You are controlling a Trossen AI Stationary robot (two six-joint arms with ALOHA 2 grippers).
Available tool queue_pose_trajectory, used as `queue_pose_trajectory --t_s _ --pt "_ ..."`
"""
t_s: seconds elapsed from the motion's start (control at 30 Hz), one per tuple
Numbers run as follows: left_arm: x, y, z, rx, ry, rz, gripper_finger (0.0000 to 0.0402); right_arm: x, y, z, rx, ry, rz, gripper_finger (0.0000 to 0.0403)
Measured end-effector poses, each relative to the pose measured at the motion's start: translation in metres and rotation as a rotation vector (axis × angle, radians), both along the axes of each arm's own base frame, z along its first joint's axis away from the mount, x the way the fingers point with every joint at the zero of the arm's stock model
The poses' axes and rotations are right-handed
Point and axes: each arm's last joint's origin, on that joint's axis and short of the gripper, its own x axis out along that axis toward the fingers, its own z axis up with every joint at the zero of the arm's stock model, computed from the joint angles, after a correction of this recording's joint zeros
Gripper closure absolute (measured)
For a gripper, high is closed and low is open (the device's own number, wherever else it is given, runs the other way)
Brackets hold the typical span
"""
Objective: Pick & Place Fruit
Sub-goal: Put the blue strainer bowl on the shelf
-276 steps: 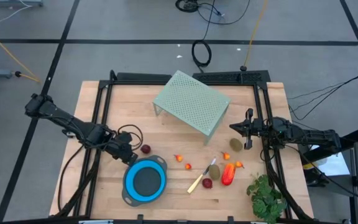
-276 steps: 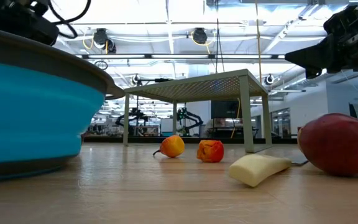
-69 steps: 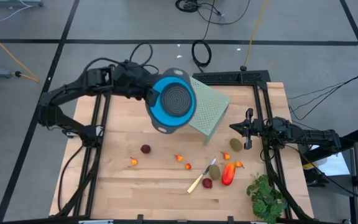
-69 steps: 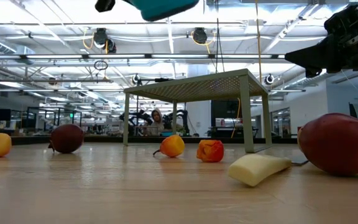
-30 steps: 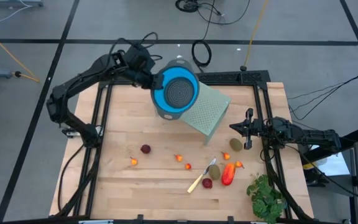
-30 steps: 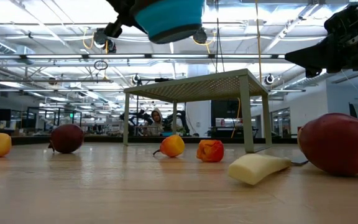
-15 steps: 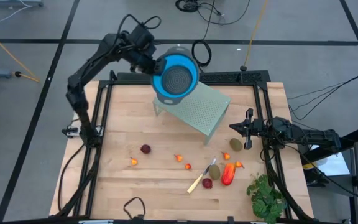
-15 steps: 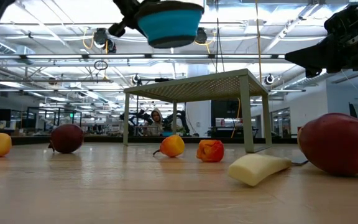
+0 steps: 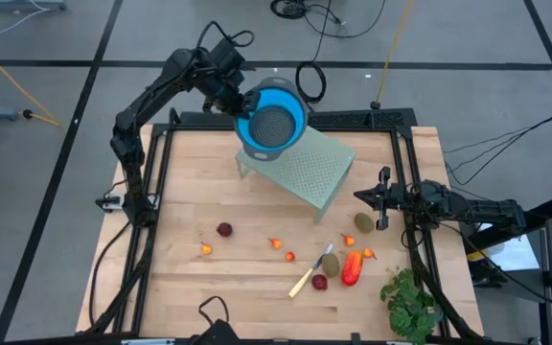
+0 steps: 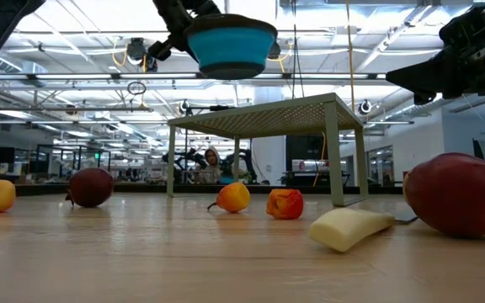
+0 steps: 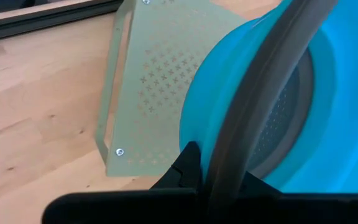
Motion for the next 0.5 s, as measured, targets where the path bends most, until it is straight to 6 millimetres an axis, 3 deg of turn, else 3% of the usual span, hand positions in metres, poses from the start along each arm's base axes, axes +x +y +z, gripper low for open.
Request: queue_pose_trajectory --t_s 0.5 --pt "0.0027 0.0034 -0.0053 0.018 0.033 0.006 0.0401 0.0000 0.0000 0.0000 -0.071 0.008 -0.003 0.0403"
